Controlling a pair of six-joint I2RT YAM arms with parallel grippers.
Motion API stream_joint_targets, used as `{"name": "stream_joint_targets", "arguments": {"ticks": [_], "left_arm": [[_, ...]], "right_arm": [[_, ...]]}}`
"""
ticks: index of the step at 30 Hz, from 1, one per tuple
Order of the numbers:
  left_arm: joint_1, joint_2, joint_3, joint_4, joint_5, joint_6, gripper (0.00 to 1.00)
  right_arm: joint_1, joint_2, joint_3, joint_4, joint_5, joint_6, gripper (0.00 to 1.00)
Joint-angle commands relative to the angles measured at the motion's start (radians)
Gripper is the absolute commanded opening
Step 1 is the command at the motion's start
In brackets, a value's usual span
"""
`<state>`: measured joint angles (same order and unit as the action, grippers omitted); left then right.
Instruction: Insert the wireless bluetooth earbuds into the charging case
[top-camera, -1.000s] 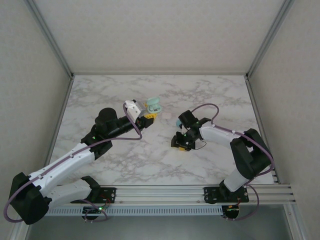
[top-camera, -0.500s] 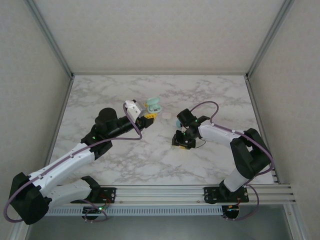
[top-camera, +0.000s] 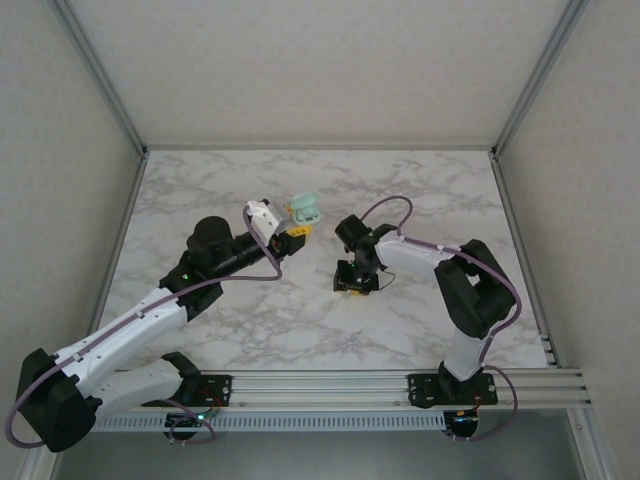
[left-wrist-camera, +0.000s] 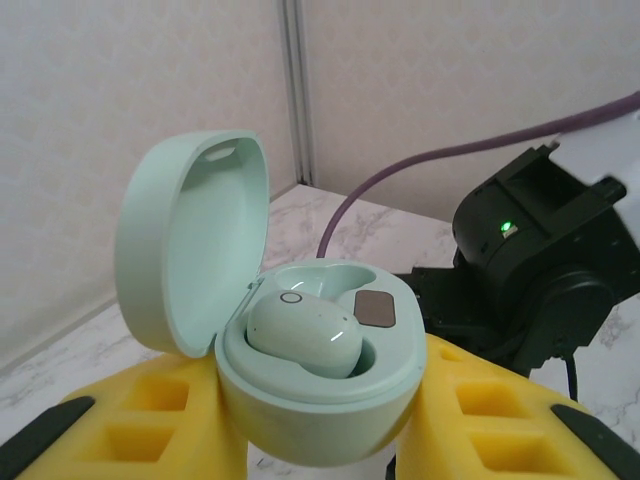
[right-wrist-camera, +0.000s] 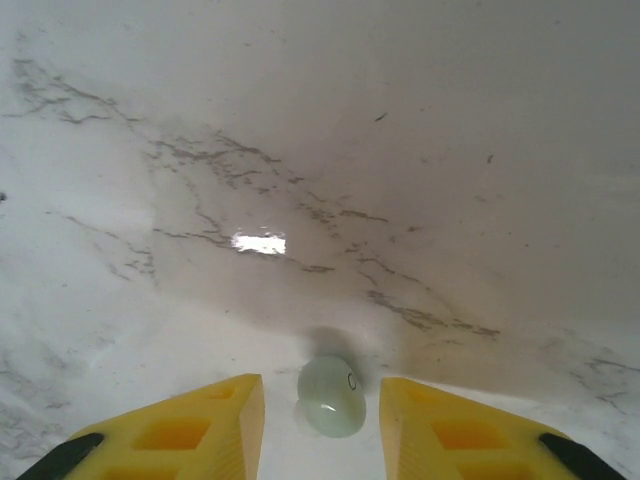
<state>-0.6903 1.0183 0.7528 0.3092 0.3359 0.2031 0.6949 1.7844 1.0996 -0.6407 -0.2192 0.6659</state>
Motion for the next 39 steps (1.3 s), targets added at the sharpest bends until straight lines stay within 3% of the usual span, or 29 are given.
{"name": "stream_joint_targets", "arguments": {"ticks": [1, 10, 39], "left_arm": [[-0.007, -0.030, -0.001, -0.005, -0.017, 0.004, 0.21], [-0.008, -0.021, 0.005, 0.000, -0.015, 0.005, 0.21], [-0.008, -0.023, -0.001, -0.007, -0.016, 0.003, 0.21]], "right_arm": [[0.009, 0.029, 0.022, -0.024, 0.008, -0.016, 0.37], [0.021, 0.020, 0.022, 0.010, -0.047, -0.024, 0.29], [0.047, 0.070, 0.103, -0.036, -0.006, -0.042, 0.34]]}}
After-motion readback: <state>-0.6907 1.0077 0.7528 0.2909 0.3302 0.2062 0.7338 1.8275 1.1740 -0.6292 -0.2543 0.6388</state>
